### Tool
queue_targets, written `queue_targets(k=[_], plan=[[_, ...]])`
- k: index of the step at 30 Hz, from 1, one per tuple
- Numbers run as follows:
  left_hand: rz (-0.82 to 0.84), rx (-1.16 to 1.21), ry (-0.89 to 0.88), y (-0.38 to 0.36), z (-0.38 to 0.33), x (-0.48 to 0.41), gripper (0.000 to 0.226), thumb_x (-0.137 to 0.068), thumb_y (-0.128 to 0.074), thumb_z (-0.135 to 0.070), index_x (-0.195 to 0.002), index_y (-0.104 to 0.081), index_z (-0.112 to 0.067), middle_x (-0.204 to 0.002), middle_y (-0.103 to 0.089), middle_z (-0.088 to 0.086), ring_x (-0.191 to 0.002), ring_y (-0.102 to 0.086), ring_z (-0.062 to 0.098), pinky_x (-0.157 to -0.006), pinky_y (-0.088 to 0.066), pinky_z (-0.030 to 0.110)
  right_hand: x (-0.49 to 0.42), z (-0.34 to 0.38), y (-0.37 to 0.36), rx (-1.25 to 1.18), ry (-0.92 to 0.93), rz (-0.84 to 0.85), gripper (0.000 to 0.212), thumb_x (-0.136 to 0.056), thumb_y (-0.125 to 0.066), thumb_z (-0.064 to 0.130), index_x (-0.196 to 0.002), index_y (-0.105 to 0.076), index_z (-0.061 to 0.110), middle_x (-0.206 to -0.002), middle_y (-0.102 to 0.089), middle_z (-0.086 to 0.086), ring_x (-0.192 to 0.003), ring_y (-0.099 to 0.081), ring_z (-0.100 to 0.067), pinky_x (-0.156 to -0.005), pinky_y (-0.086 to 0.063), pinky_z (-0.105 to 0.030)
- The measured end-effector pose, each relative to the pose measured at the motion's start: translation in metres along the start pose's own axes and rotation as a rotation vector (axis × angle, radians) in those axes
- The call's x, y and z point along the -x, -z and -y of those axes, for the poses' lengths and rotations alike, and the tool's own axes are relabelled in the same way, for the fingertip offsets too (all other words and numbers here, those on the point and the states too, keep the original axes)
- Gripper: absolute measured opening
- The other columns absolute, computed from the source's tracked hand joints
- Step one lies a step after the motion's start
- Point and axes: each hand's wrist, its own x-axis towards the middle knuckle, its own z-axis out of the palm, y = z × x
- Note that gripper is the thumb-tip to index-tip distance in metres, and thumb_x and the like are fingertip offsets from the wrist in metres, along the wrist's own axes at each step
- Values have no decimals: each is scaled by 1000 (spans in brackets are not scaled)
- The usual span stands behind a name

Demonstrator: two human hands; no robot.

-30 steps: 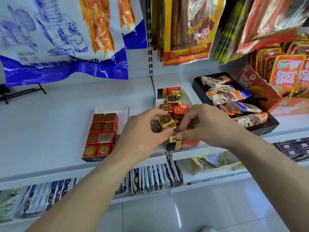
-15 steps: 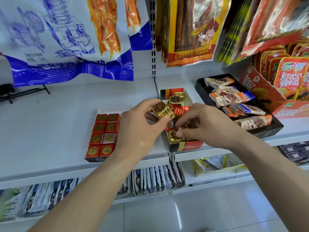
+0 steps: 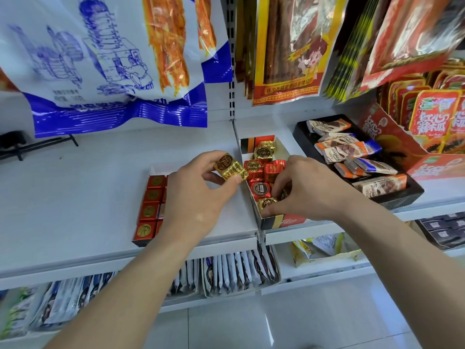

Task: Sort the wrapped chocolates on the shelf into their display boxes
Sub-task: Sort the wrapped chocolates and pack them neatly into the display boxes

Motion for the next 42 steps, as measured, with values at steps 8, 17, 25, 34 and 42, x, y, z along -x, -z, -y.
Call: queue_targets(k=[8,17,25,34,42], plan=[[5,-3,-7,0,2,-1,36,-80,-79,-26,-114,-67,-32,-90,-66,-29,-84,-62,-11,-74,-49,7,3,-7,1,-102,75,-19,31,-55,-92,47,-72,-72,29,-95,-55,14,-89,-51,-2,-71,-41,-21],[9,-10,-23,-6,0,0,38,-79,-80,-26,-116,-69,-27,-95,-71,-18,-81,-62,-8,-72,-47,7,3,-11,1,-131,129,-31,33,-56,-92,45,-79,-75,30,-98,-55,16,-93,-52,-5,-74,-39,-20],[-2,-25,-19,-4,-1,2,37,-80,-79,-28,-114,-68,-32,-93,-68,-26,-81,-62,-8,-72,-50,9,5,-8,4,79,98,-8,40,-60,-78,68,-83,-77,36,-107,-44,10,-107,-36,-14,-95,-39,-31],[5,-5,-6,-1,-1,1,36,-80,-79,-27,-114,-67,-33,-91,-67,-27,-82,-62,-9,-72,-50,13,3,-15,1,-39,85,15,30,-59,-82,60,-74,-69,38,-106,-45,15,-105,-35,-10,-85,-30,-23],[9,20,23,-5,0,-3,38,-79,-80,-29,-115,-68,-31,-97,-70,-21,-82,-64,-4,-76,-52,16,-4,-16,9,-548,-52,-356,21,-80,-76,44,-88,-70,26,-80,-69,8,-71,-66,-8,-65,-56,-36]])
